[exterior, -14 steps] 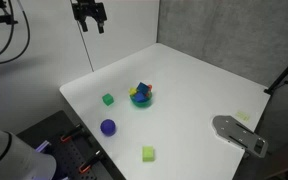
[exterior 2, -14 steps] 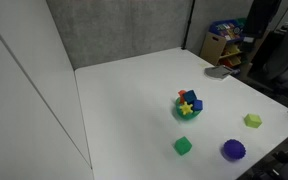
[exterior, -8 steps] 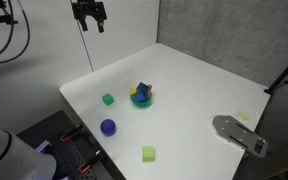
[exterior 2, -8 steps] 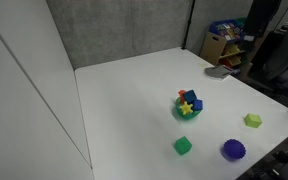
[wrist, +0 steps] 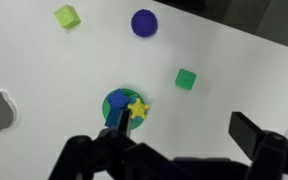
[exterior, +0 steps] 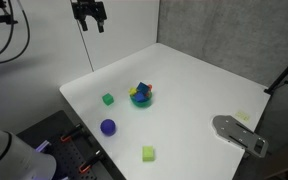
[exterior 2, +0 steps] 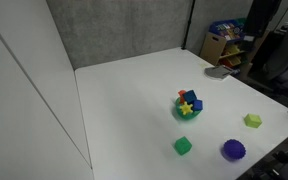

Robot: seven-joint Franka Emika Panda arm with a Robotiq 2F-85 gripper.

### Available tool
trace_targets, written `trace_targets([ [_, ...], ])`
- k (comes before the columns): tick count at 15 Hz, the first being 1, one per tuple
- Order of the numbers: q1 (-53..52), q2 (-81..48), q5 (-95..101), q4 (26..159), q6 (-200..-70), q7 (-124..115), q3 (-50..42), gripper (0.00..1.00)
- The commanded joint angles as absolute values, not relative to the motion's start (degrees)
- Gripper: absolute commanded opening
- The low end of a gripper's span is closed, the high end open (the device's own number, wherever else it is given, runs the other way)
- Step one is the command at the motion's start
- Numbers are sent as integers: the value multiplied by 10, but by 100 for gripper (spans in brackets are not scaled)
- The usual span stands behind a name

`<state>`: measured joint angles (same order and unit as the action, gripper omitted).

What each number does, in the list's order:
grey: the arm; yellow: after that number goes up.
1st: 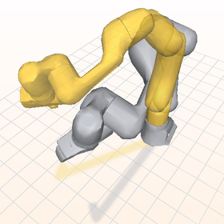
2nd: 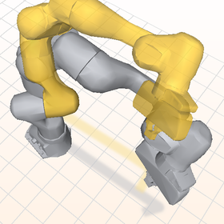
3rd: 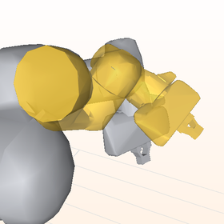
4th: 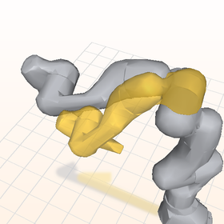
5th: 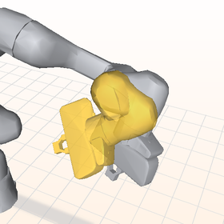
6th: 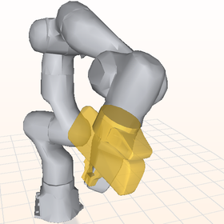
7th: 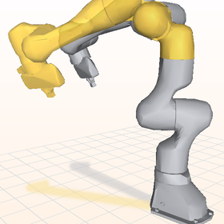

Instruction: Remove the yellow toy from the bowl and put it on the table.

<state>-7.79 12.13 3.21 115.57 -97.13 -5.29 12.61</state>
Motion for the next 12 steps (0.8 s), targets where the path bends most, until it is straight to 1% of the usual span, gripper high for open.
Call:
trace_targets([
  [1, -86, 119, 36, 1155, -973, -61, 124, 100],
  [5, -92, 100, 32, 1151, -999, -71, 127, 100],
  [12, -89, 15, 23, 1132, -1074, -82, 114, 100],
])
